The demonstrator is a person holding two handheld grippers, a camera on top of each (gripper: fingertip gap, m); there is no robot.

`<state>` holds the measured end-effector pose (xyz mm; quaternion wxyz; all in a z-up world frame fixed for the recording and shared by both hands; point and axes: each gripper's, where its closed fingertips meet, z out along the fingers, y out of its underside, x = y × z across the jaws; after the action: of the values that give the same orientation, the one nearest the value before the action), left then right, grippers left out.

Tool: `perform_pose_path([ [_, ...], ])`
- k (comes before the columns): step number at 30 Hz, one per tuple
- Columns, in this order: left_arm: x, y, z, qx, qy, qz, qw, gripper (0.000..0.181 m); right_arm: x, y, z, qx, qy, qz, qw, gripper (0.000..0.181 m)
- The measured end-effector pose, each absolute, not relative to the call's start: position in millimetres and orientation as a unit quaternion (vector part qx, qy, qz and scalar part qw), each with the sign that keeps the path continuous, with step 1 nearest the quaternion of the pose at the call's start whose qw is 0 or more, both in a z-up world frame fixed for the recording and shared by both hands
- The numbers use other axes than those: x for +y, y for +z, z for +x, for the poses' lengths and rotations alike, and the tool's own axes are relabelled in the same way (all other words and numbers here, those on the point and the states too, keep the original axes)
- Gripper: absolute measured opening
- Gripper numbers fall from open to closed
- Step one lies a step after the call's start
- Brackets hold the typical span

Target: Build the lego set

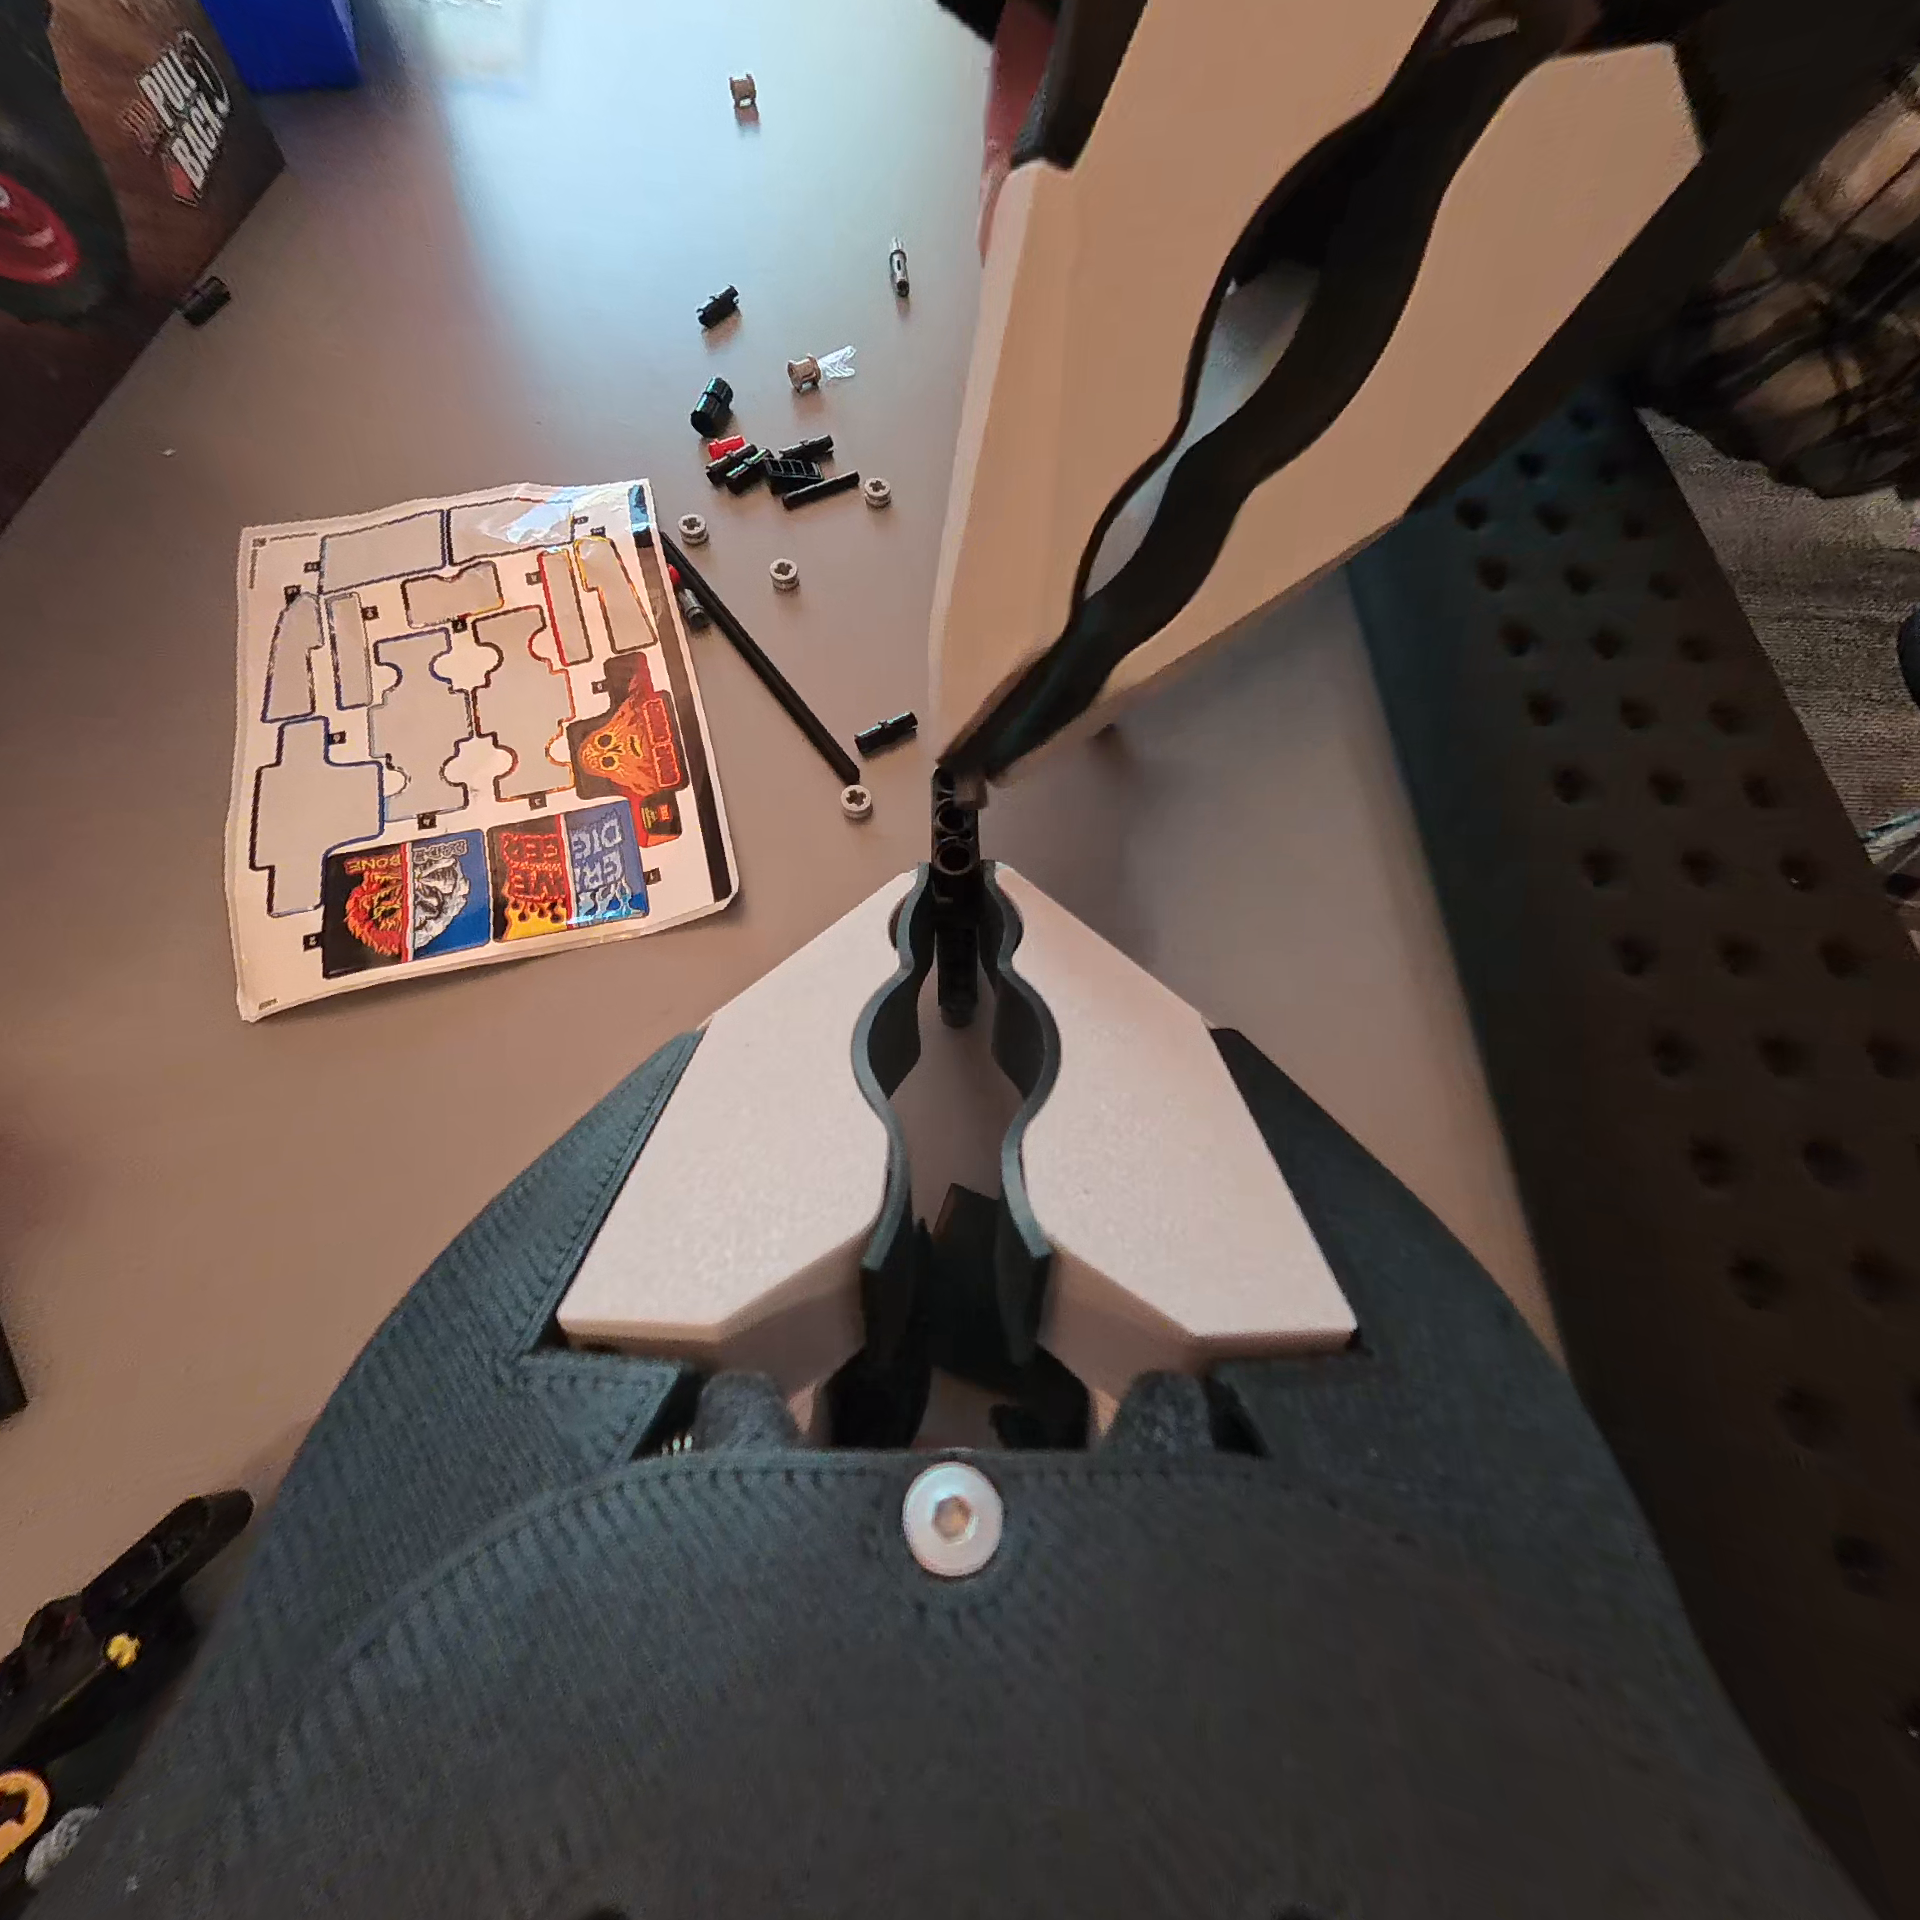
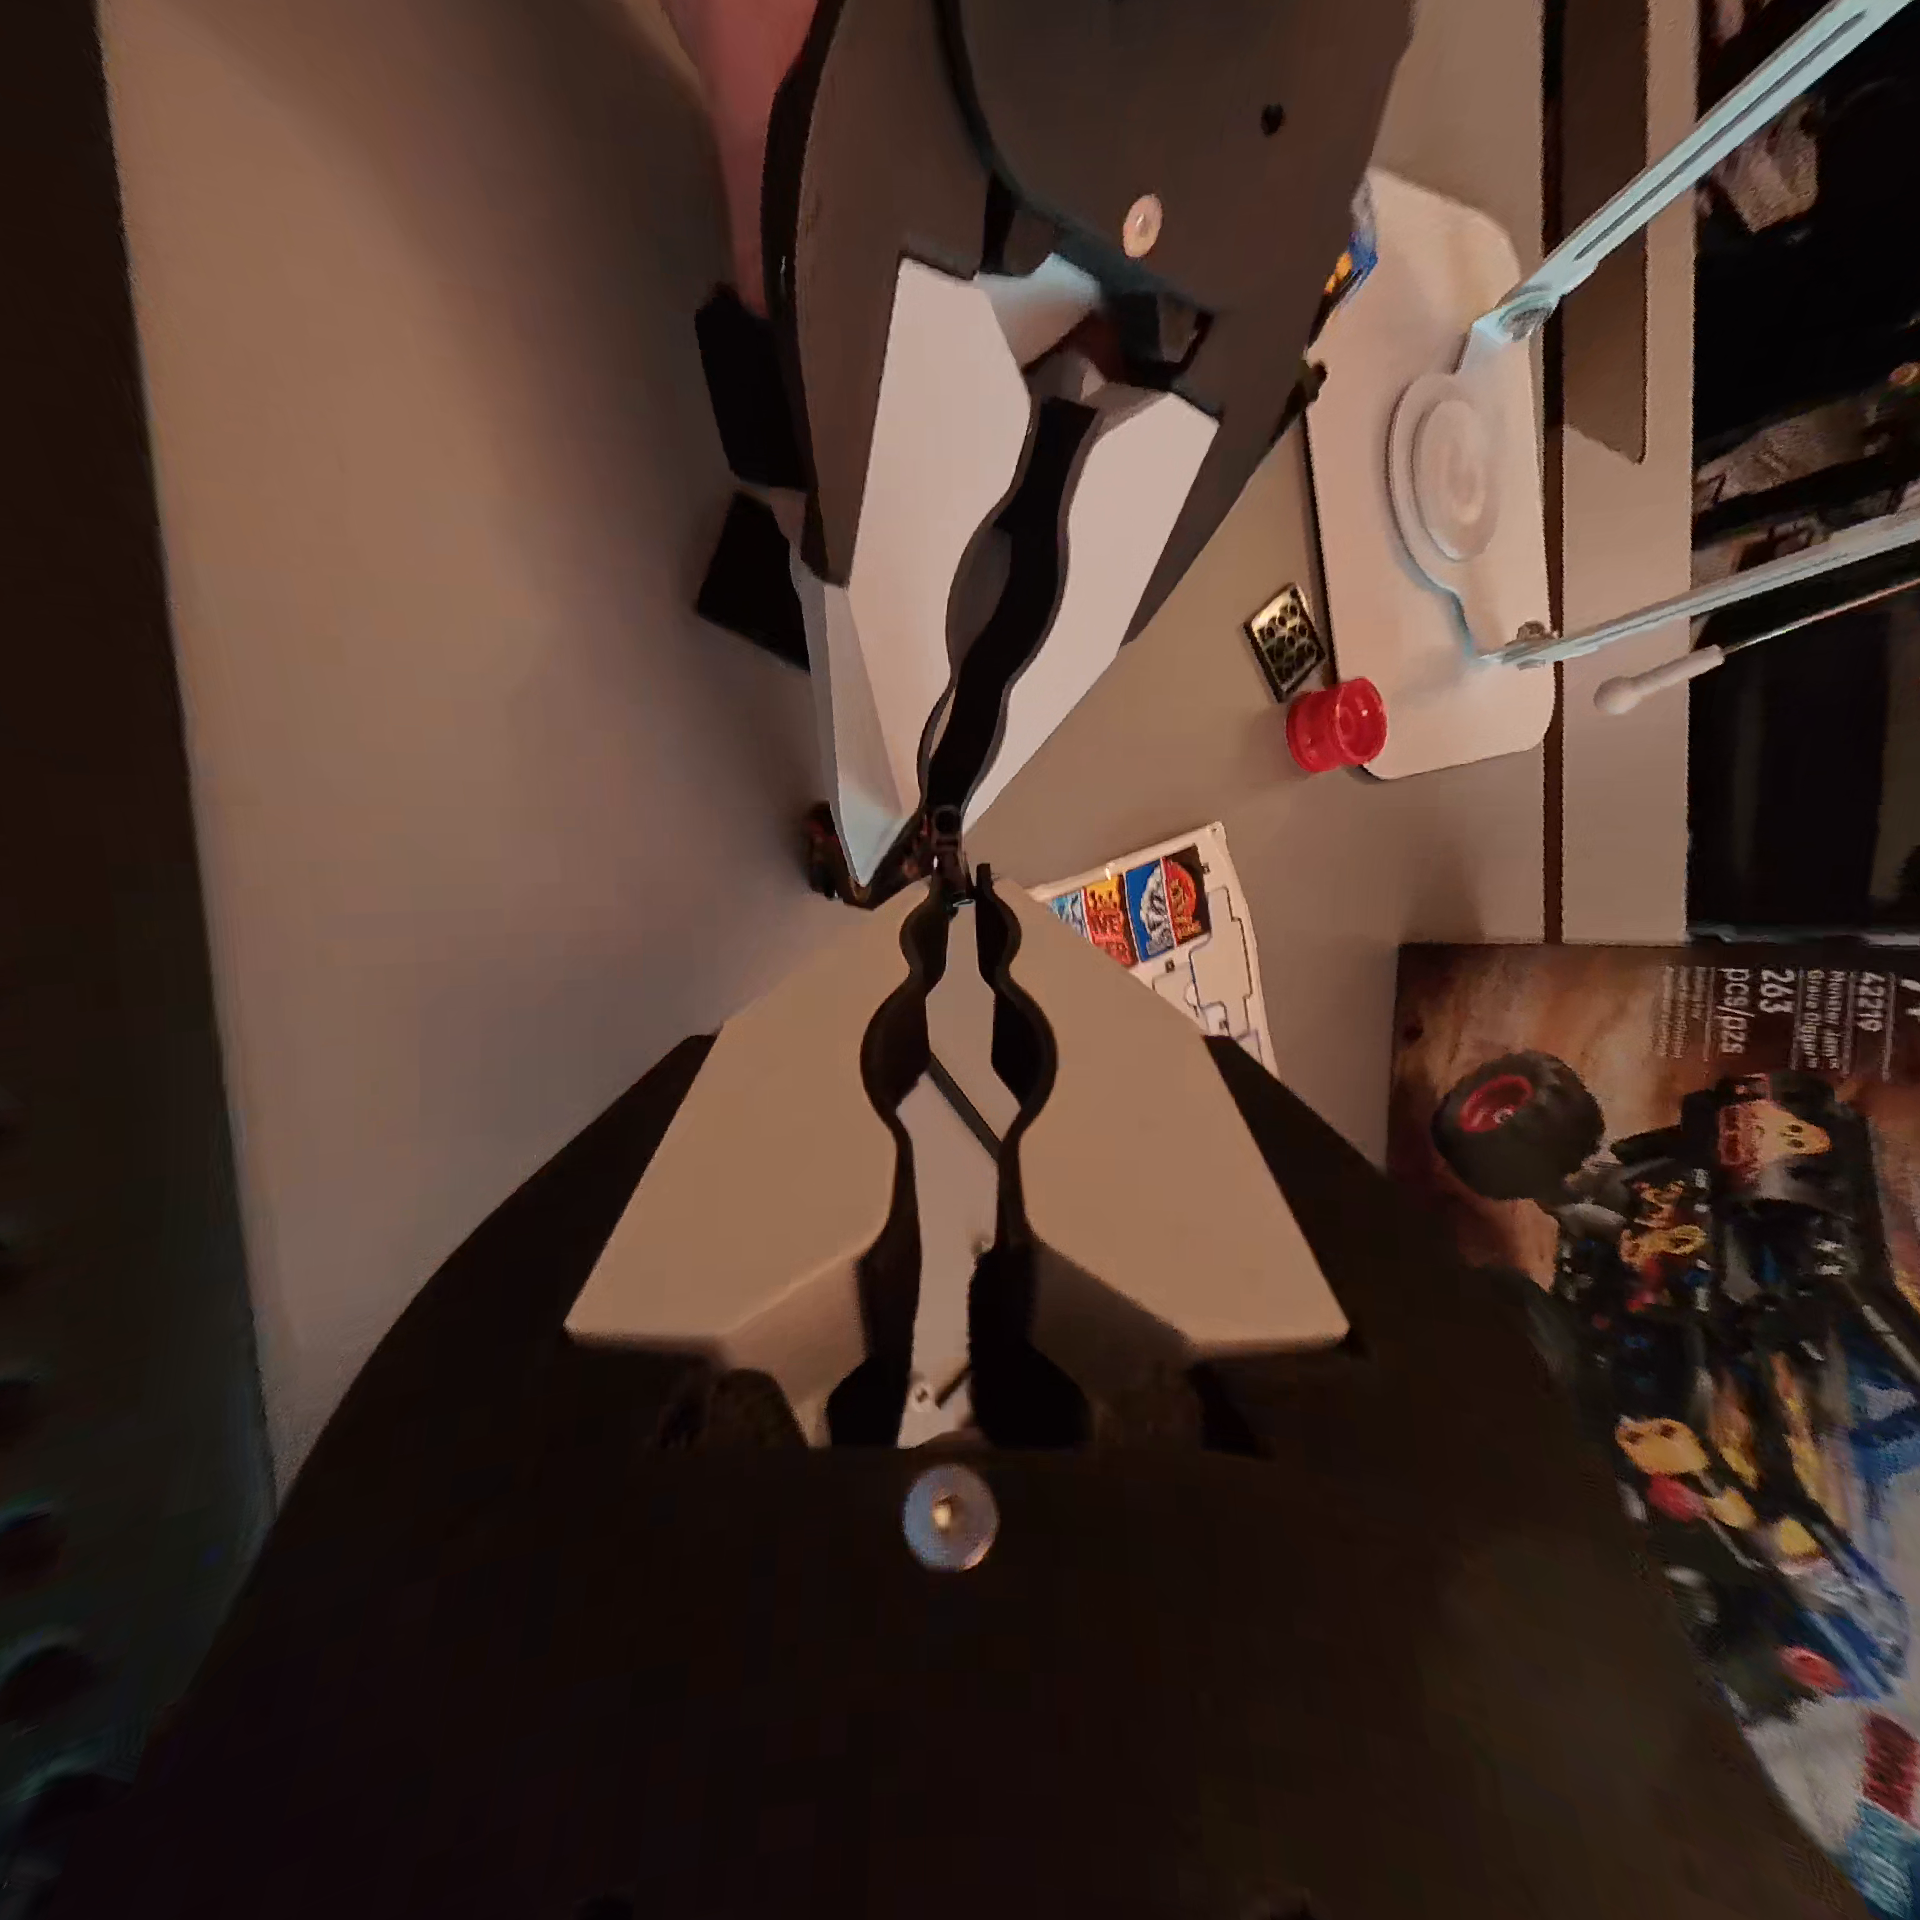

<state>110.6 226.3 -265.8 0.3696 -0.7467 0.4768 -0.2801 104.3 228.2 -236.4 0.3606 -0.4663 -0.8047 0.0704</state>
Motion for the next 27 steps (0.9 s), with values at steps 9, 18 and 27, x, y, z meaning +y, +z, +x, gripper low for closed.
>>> perform_pose_path([
  [9, 227.3, -265.7, 111.0, 0.477, -0.269, -0.750, 0.371, 0.006, 229.9, -240.7, 106.1, -0.850, -0.051, -0.412, 0.325, 0.002],
  [18, 228.3, -265.7, 111.3, 0.474, -0.256, -0.758, 0.367, 0.006, 230.9, -241.2, 106.8, -0.875, -0.171, -0.341, 0.299, 0.001],
  [27, 223.8, -265.7, 112.4, 0.488, -0.239, -0.760, 0.355, 0.006, 224.5, -242.0, 109.8, -0.909, -0.177, -0.293, 0.238, 0.001],
])
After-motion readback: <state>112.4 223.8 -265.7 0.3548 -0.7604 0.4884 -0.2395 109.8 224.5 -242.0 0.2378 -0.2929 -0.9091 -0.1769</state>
